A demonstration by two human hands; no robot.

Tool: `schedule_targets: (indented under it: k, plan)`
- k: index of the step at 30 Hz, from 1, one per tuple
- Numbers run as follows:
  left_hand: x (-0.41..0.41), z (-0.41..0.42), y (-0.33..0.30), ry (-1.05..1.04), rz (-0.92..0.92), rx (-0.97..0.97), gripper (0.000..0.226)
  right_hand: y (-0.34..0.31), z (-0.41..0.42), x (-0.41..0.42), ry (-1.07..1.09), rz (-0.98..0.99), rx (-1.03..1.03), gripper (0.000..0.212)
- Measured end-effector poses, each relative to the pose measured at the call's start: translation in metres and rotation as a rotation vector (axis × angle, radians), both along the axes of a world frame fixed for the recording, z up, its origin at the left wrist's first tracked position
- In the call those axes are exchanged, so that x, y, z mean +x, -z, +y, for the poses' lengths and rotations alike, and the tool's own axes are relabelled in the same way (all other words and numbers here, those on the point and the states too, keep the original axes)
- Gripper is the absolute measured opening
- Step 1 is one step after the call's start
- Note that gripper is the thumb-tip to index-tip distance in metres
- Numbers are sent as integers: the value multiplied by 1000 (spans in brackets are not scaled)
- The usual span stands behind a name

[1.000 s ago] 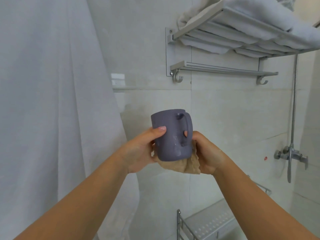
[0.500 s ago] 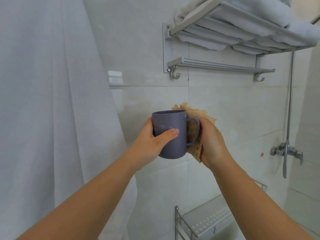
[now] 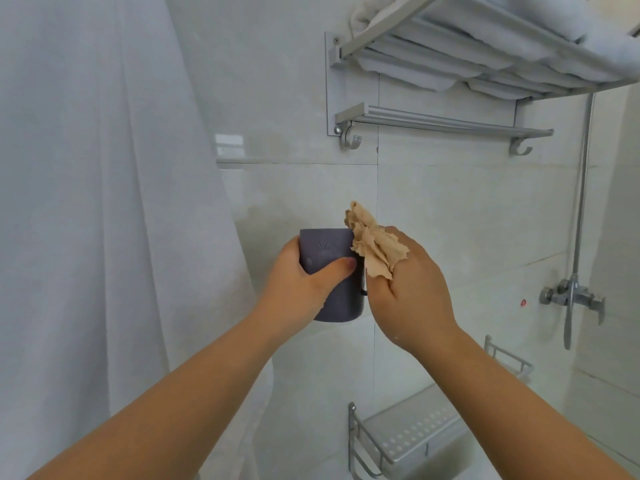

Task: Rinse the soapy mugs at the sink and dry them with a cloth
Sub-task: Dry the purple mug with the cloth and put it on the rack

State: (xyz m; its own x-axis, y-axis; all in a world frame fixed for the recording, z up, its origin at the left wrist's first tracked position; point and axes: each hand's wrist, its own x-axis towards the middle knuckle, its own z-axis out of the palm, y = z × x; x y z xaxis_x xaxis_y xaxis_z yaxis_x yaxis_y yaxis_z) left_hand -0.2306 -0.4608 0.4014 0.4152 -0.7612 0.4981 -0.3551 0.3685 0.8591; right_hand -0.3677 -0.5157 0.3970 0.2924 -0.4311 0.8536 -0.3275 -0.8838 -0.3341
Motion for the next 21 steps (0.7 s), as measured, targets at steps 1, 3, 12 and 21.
schedule_targets:
  k: [1,3,12,21]
  plan:
    - [-1,0,2,4,7,2,40,0,-2,-2,8,7,-25,55]
    - [-2,0,6,-5,-7,-13,39,-2,-7,-5,33,15,-27,35]
    - [-6,5,11,-78,-218,-102,51,-12,-19,-3,-226,-197,610,30]
    - [2,1,8,-111,-85,-18,43,-4,-7,-7,-809,-527,1107,72]
